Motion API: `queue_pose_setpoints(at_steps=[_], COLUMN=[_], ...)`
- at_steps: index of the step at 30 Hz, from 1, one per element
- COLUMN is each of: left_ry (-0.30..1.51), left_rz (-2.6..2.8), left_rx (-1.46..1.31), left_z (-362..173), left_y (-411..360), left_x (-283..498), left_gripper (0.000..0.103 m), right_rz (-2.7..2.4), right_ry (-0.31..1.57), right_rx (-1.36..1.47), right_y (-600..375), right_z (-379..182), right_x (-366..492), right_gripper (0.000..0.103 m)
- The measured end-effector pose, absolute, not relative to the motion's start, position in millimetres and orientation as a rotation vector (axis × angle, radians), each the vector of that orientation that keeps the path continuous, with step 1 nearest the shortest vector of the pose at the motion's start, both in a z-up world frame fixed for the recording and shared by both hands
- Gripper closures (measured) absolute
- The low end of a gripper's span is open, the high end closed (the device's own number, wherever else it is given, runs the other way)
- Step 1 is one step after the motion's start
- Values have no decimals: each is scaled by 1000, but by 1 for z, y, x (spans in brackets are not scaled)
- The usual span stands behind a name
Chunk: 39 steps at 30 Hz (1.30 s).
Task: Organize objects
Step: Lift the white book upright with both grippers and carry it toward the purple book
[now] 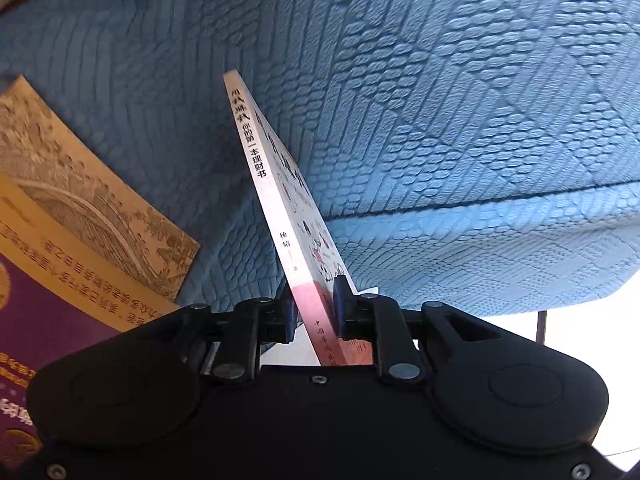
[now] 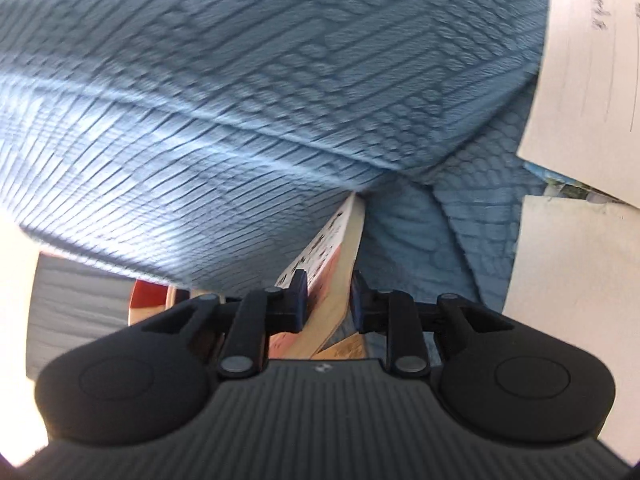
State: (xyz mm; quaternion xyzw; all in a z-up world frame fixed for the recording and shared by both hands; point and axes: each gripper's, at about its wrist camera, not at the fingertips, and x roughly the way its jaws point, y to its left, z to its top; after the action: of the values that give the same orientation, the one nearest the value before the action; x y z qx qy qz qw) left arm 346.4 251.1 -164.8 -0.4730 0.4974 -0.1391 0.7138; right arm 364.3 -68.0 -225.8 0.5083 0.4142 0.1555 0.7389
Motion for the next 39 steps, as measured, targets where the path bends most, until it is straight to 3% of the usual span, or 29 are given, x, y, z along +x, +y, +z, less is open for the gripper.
queue_pose_setpoints(at_steps=[39], left_ry=[991], left_rz=[-523], left_rx=[-881], left_z=[-21], left_y=[275], left_x=[224], left_gripper=[85], right_rz=[399], right_ry=[748], right_rx=[901], right_y=[-23], right_z=[-56], right_x=[222], right_gripper=[77])
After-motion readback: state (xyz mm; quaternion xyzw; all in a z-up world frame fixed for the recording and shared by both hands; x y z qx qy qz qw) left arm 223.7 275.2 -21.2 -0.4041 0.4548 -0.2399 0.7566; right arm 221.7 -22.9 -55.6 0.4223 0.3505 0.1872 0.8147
